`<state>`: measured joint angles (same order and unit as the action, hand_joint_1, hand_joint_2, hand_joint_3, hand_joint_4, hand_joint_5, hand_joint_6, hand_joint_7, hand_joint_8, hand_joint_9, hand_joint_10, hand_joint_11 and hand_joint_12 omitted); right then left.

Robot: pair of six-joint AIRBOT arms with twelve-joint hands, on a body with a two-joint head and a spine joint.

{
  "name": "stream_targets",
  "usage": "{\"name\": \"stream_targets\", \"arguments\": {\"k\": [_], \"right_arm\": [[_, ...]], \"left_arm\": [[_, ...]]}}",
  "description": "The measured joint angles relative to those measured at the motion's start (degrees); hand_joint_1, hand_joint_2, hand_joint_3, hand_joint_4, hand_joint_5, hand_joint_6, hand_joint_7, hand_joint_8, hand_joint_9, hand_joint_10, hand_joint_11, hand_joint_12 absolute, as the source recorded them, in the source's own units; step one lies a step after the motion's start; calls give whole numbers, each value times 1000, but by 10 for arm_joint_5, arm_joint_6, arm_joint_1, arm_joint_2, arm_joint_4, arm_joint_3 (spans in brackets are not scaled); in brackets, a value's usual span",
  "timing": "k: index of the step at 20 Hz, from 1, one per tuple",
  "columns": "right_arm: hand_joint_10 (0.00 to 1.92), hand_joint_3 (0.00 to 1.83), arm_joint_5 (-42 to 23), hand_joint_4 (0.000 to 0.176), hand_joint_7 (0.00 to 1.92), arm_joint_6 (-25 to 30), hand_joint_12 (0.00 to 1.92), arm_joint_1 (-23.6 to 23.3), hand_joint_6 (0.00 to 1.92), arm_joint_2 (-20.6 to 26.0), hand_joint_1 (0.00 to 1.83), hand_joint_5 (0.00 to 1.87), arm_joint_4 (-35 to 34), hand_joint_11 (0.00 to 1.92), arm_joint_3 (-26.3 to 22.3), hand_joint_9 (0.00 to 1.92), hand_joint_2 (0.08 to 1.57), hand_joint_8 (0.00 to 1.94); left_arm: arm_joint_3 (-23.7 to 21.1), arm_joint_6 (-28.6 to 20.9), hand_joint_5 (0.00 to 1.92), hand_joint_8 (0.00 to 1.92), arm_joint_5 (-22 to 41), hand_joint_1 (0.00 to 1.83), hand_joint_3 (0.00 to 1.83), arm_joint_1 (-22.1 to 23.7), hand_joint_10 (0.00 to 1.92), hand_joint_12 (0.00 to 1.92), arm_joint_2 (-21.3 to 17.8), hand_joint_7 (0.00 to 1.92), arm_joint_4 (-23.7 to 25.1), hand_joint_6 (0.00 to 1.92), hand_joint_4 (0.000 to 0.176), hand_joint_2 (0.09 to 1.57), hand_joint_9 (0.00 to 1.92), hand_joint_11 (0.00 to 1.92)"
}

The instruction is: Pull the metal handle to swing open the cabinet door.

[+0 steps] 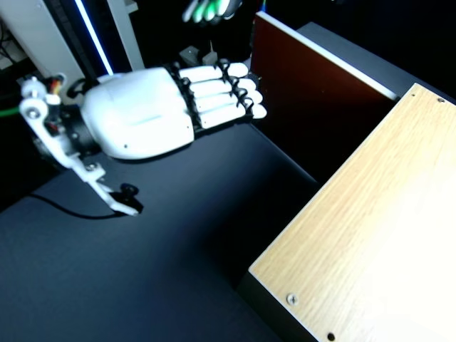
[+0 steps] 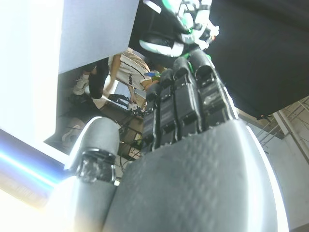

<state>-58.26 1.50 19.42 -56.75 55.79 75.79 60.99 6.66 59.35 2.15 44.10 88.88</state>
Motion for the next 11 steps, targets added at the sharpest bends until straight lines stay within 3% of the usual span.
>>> {"name": "stream_targets", "arguments": {"k": [11], "right_arm": [[0,0,-10,0,133,0,389,-29,0,-7,0,93,34,0,11,119,1524,0]], "left_arm": [[0,0,160,2,0,0,254,0,2,514,0,217,0,2,0,1571,216,0]]}}
